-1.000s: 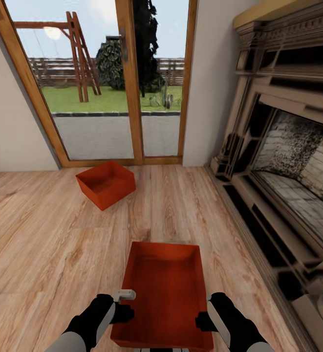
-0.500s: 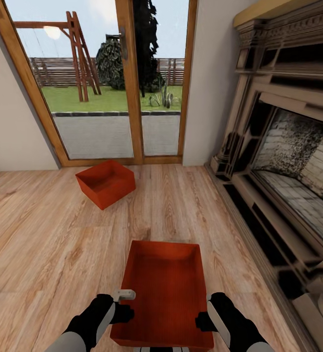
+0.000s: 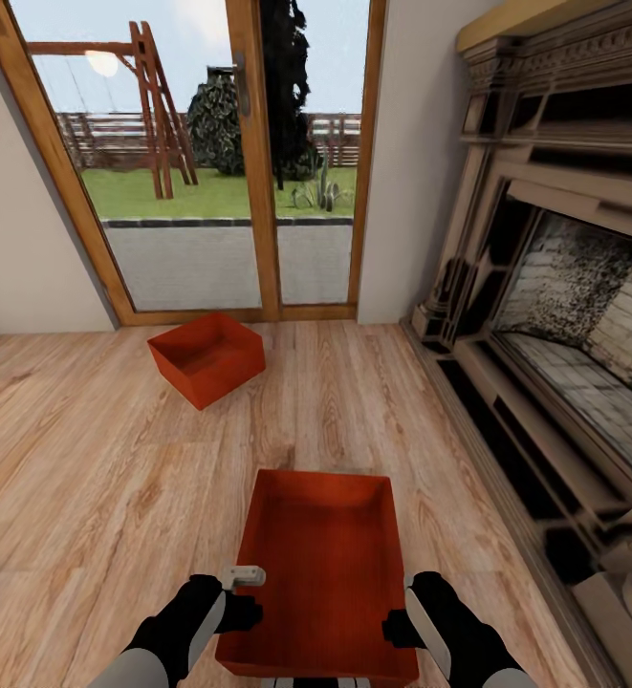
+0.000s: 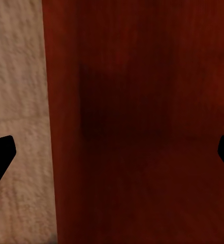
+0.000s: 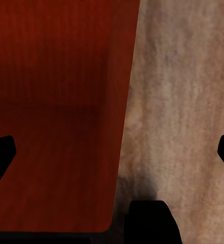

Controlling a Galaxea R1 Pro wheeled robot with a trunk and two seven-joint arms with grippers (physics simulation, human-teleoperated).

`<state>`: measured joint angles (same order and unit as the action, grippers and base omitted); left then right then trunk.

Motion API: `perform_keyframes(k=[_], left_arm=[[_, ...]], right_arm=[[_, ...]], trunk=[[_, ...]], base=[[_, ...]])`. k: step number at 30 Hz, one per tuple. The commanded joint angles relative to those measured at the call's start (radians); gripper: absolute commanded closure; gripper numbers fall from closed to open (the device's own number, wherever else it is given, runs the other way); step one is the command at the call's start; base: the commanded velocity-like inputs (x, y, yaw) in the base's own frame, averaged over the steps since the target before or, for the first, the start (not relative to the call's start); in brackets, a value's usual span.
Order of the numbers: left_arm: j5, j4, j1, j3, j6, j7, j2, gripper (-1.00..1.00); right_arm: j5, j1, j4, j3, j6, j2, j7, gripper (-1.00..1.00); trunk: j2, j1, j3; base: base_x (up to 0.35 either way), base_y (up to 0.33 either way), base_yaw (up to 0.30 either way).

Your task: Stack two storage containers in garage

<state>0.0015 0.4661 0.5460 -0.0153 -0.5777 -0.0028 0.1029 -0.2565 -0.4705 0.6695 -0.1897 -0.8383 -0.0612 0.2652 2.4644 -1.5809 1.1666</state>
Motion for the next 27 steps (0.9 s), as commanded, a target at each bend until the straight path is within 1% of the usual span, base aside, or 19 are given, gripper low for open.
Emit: perform_keyframes(k=[1, 2, 27], left_arm=[[0.0, 0.002, 0.0, -0.002, -0.005, 0.0, 0.0, -1.0], [0.0, 0.002, 0.0, -0.002, -0.005, 0.0, 0.0, -1.0], [0.0, 0.002, 0.0, 0.0, -0.005, -0.002, -0.002, -1.0]], right_arm=[[-0.01, 0.0, 0.001, -0.004, -0.003, 0.0, 0.009, -1.0], [-0.01, 0.0, 0.001, -0.004, -0.003, 0.0, 0.009, -1.0], [-0.01, 0.0, 0.001, -0.004, -0.003, 0.001, 0.009, -1.0]], trunk=[[0.008, -0.004, 0.004], [0.015, -0.008, 0.007], [0.015, -0.008, 0.007]], base=[[0.0, 0.0, 0.0], [0.0, 0.0, 0.0], [0.0, 0.0, 0.0]])
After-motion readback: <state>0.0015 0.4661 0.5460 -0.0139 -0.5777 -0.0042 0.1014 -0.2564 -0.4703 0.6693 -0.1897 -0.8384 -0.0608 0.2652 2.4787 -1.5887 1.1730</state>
